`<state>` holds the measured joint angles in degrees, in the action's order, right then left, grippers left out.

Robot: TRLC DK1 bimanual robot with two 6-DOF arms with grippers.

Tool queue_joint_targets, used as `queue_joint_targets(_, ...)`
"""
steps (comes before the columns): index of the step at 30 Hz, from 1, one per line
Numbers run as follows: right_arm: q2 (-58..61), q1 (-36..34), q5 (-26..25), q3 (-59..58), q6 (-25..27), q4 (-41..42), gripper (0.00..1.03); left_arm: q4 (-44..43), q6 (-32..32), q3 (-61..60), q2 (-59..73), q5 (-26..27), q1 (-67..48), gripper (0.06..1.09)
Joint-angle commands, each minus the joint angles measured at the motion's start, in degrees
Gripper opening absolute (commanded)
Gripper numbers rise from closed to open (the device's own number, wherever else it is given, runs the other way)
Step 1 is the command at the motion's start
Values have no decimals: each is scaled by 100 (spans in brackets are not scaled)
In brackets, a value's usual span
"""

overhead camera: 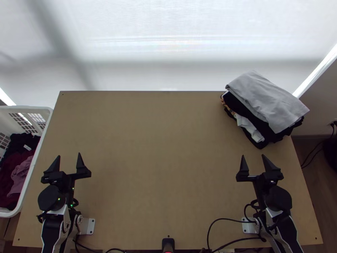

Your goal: Fold the t-shirt

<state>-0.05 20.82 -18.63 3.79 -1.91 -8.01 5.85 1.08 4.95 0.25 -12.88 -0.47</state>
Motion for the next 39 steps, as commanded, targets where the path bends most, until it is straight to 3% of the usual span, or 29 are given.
queue_joint_targets(1,-12,-16,-18,-63,-116,-16,98,162,94,-205,-25,14,38,104)
queue_joint_targets(17,-12,-16,-18,-63,-116,-16,98,162,94,-214,-25,14,38,104)
queue_joint_targets(22,-3,-16,-18,-63,-116,-16,98,171,-706,-214,-25,49,-58,104)
queue_joint_targets(27,-12,-16,-18,-63,-116,-16,98,171,-855,-205,-25,49,-85,104)
queue_joint_targets(37,-3,-16,-18,-63,-116,-16,98,356,-846,-179,-34,-100,56,104)
queue_joint_targets(39,-3,-16,-18,-63,-116,-16,98,224,-389,-196,-34,-118,82,104)
